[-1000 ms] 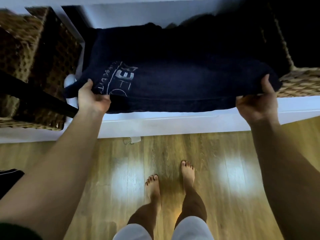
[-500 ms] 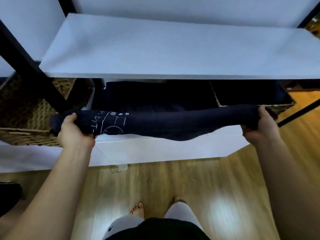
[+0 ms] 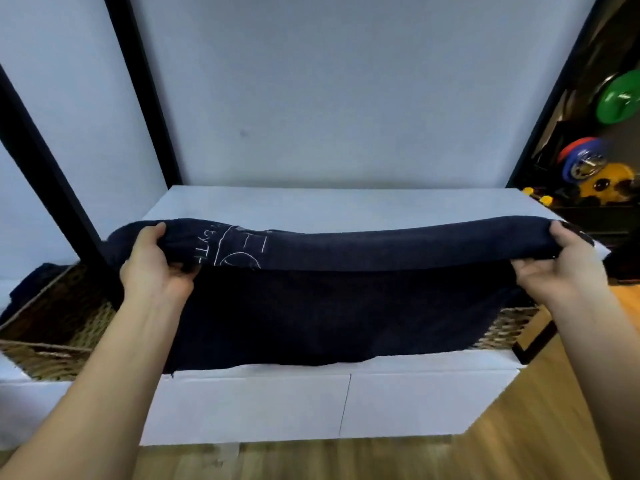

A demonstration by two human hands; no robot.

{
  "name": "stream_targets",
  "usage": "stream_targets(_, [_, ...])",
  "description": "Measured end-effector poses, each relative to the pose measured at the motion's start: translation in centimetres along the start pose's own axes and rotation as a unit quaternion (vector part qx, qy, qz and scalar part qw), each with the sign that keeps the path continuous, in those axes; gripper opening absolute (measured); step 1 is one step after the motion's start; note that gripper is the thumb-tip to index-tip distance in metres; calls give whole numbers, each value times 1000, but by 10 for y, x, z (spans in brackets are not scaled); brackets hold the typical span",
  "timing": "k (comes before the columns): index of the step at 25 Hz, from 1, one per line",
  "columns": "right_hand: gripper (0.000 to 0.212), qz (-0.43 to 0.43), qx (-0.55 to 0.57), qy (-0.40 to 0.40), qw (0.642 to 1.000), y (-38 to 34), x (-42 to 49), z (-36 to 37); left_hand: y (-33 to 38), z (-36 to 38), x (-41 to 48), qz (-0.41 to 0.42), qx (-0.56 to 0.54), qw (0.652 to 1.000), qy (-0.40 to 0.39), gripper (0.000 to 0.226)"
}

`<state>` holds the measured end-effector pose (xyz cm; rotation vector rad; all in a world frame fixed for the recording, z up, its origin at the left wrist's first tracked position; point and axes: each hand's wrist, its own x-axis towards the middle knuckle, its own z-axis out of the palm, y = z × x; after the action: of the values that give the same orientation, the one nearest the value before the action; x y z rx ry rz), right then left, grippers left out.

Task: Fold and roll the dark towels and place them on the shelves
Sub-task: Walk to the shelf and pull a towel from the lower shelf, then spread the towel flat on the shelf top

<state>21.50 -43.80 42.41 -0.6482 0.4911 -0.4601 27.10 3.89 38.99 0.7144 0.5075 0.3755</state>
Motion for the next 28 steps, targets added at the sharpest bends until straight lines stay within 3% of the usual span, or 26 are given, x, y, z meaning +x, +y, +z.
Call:
stream_targets(2, [33,-24,24,-42,999,-41,5,22,12,36,-11,18,0,999,-34,47])
stream_targets(6, [25,-58,9,-92,994,-99,24,76,41,111,-30,33,-3,998,-60,44])
stream_targets(13, [36,-16,48,-97,994,-97,112,122,30,203,19,19,-3,998,-63,40])
stream_targets(20, [30,-69,70,-98,990,-109,187,201,15,294,79,-6,-14,990,-143,32])
stream_targets(24, [26,-61,86,-71,992,-96,186,174,-6,257,82,-30,-35,986,-159,31])
stream_targets(28, [30,56,36,46,997,-17,201,48,-81,151,68,-104,3,994,-26,25])
